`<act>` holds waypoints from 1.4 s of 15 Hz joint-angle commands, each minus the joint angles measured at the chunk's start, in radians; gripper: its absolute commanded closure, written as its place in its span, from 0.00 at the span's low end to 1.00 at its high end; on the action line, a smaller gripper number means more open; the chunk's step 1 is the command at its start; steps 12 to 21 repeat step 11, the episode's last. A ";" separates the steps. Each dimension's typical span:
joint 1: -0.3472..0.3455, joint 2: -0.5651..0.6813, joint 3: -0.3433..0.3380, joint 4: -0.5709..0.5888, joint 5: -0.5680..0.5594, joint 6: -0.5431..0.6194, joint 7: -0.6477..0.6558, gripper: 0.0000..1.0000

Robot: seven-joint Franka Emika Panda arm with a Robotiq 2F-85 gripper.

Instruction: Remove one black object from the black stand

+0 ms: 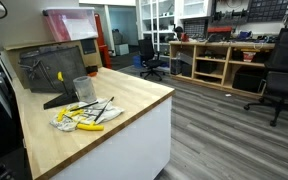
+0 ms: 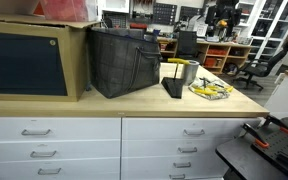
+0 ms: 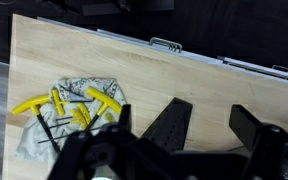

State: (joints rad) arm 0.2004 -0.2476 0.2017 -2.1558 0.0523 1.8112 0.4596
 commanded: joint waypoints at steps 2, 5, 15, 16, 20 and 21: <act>-0.008 -0.061 0.032 -0.045 0.060 -0.039 0.041 0.00; -0.013 -0.060 0.044 -0.044 0.082 -0.058 0.071 0.00; -0.015 -0.038 0.052 -0.032 0.064 -0.037 0.095 0.00; -0.015 -0.038 0.052 -0.032 0.064 -0.037 0.095 0.00; -0.015 -0.038 0.052 -0.032 0.064 -0.037 0.095 0.00; -0.015 -0.038 0.052 -0.032 0.064 -0.037 0.095 0.00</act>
